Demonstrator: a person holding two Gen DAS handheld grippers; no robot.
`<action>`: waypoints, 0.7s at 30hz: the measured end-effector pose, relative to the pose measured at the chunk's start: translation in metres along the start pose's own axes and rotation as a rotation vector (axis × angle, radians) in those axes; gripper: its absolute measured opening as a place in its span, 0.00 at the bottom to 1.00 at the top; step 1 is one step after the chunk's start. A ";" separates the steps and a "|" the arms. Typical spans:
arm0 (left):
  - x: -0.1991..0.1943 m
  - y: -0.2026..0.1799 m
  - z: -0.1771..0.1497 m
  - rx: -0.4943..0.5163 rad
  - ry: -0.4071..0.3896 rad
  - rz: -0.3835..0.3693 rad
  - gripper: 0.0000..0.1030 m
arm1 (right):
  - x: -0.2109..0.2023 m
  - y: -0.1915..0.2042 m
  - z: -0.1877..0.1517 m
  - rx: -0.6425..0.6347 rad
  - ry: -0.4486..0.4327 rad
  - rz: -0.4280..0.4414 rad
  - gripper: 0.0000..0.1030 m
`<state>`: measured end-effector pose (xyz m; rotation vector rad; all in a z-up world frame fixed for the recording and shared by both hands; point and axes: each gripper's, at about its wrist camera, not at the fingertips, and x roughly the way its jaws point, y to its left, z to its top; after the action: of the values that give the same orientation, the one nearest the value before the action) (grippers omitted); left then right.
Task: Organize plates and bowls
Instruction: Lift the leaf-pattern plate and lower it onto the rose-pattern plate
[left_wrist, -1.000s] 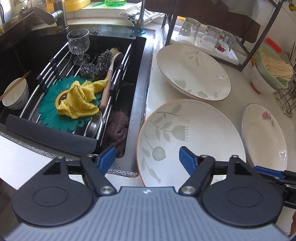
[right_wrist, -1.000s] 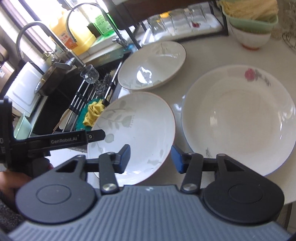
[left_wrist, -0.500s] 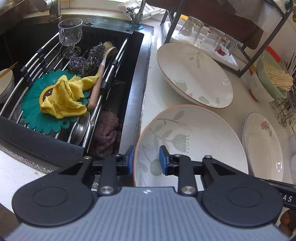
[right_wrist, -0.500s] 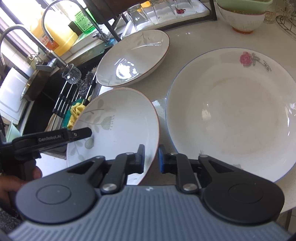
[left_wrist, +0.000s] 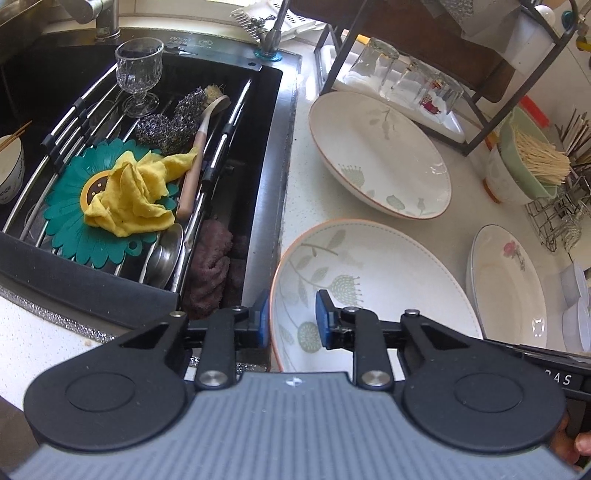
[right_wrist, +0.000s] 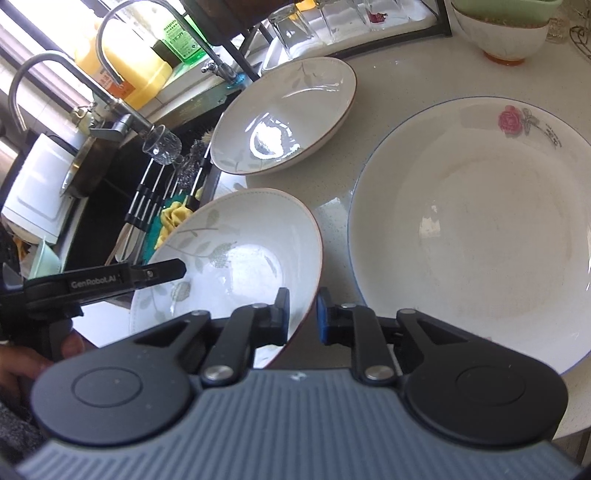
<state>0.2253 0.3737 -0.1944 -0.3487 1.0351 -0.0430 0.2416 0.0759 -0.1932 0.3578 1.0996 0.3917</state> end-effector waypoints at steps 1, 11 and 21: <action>-0.001 -0.001 0.002 0.008 0.002 -0.005 0.28 | -0.002 0.000 -0.001 0.000 -0.002 0.002 0.18; -0.034 -0.022 0.034 0.063 0.022 -0.058 0.28 | -0.040 0.007 0.008 0.054 -0.032 0.020 0.18; -0.040 -0.062 0.045 0.125 0.073 -0.118 0.28 | -0.074 -0.005 0.021 0.034 -0.068 -0.030 0.18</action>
<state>0.2503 0.3352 -0.1215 -0.2959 1.0779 -0.2268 0.2316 0.0347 -0.1283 0.3816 1.0448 0.3317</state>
